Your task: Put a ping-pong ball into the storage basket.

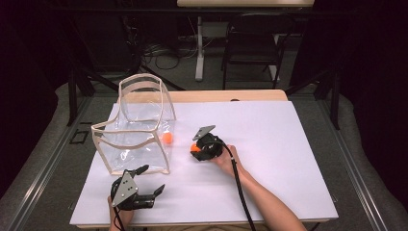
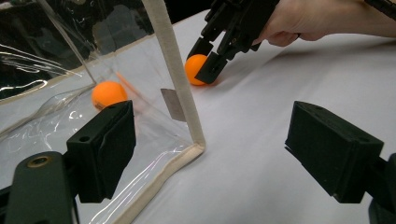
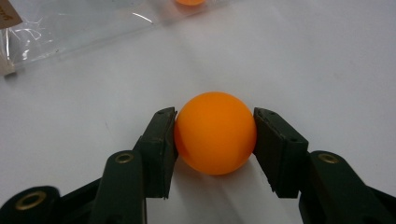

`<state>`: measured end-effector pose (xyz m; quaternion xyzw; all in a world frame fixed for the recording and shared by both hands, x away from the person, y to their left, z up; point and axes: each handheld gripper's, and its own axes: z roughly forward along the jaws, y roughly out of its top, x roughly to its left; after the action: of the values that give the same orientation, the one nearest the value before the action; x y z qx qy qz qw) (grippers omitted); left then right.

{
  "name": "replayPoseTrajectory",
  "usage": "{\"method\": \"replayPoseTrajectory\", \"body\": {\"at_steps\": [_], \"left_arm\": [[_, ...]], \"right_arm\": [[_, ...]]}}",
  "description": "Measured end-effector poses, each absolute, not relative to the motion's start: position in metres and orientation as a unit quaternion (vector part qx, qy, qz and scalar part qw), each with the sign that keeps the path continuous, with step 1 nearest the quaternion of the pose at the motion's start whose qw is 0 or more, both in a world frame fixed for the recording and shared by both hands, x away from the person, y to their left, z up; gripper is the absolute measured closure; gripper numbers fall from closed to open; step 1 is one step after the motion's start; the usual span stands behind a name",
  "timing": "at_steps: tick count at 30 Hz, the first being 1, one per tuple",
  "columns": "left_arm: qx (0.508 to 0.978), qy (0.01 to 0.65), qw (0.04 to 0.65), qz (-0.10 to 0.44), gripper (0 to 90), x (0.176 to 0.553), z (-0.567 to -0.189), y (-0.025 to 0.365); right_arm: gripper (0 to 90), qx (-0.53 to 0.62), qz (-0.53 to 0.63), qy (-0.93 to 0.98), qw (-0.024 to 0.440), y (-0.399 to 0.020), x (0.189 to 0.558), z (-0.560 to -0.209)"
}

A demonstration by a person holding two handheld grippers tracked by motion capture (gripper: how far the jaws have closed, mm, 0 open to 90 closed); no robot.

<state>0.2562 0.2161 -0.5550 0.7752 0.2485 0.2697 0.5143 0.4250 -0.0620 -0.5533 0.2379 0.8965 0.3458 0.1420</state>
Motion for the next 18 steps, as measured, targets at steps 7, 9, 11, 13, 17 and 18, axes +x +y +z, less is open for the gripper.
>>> {"method": "replayPoseTrajectory", "body": {"at_steps": [7,9,11,13,17,18], "left_arm": [[0.775,0.252,0.515,0.267,15.8,0.257,-0.556,0.218],[0.775,0.251,0.515,0.267,15.8,0.257,-0.556,0.217],[0.775,0.251,0.515,0.267,15.8,0.257,-0.556,0.217],[0.775,0.251,0.515,0.267,15.8,0.257,-0.557,0.217],[0.775,0.251,0.515,0.267,15.8,0.257,-0.557,0.217],[0.775,0.251,0.515,0.267,15.8,0.257,-0.557,0.217]], "right_arm": [[50.7,0.241,0.356,0.891,0.143,-0.064,0.423,-0.549],[50.7,0.241,0.357,0.891,0.144,-0.064,0.423,-0.548],[50.7,0.241,0.360,0.890,0.143,-0.065,0.423,-0.547],[50.7,0.240,0.364,0.889,0.142,-0.065,0.422,-0.545],[50.7,0.239,0.370,0.886,0.145,-0.065,0.421,-0.543],[50.7,0.238,0.371,0.885,0.145,-0.066,0.421,-0.543]]}}
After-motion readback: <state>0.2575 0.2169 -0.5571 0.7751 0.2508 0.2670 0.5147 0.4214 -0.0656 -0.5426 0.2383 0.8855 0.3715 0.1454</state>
